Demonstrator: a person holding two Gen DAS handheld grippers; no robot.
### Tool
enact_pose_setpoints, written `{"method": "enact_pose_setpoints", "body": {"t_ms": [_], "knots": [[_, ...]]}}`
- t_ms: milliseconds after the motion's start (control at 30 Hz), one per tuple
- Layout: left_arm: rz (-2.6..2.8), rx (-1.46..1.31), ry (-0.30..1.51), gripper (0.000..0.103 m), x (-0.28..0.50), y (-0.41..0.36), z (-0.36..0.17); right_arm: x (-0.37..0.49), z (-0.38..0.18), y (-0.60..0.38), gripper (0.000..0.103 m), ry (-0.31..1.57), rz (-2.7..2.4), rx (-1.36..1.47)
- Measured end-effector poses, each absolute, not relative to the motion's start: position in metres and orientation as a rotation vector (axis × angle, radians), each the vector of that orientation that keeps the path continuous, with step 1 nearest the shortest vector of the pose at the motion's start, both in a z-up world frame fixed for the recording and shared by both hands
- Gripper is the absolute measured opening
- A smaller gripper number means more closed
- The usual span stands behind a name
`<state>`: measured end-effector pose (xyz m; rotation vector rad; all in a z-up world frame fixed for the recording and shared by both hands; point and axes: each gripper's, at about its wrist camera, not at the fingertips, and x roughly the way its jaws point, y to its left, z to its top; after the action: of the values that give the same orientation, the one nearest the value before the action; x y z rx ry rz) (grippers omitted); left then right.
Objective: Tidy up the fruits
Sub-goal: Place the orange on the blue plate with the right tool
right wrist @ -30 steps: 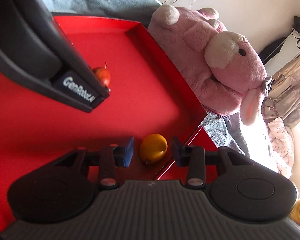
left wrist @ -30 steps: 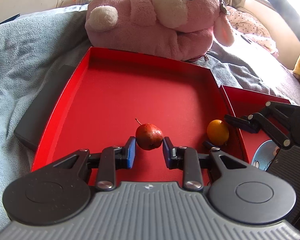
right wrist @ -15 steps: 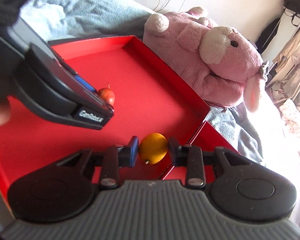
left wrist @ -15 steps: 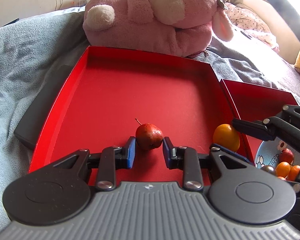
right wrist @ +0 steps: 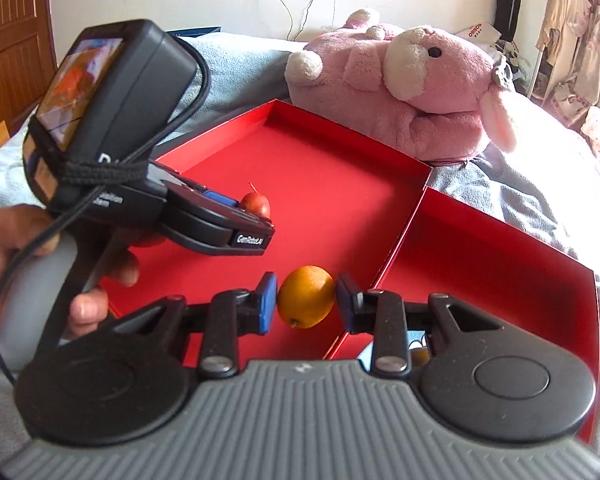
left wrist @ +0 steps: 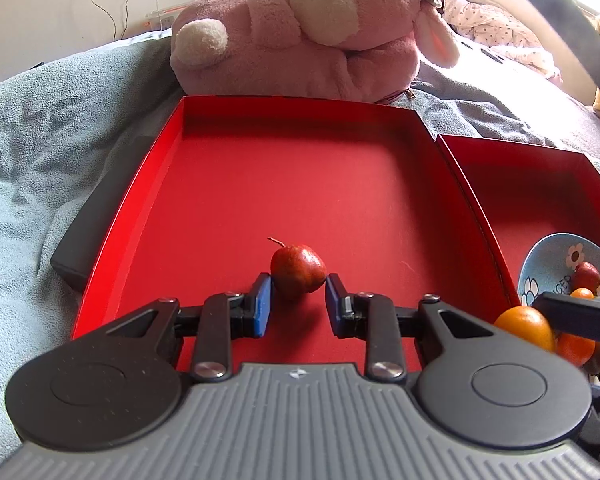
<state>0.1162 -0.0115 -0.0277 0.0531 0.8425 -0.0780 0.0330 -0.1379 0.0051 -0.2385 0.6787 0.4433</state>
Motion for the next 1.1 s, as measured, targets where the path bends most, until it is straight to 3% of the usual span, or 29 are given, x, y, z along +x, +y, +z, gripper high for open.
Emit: {"method": "enact_pose_setpoints", "body": {"t_ms": [567, 733, 1100], "knots": [[-0.077, 0.102, 0.806, 0.033, 0.069, -0.012, -0.018, -0.025, 0.015, -0.208, 0.035, 0.672, 0.323, -0.156], [-0.071, 0.068, 0.812, 0.028, 0.066, -0.005, -0.015, -0.035, 0.008, -0.244, 0.035, 0.690, 0.226, -0.127], [-0.072, 0.030, 0.847, 0.028, 0.074, 0.001, -0.020, 0.008, -0.021, -0.267, 0.036, 0.711, 0.149, -0.073]]}}
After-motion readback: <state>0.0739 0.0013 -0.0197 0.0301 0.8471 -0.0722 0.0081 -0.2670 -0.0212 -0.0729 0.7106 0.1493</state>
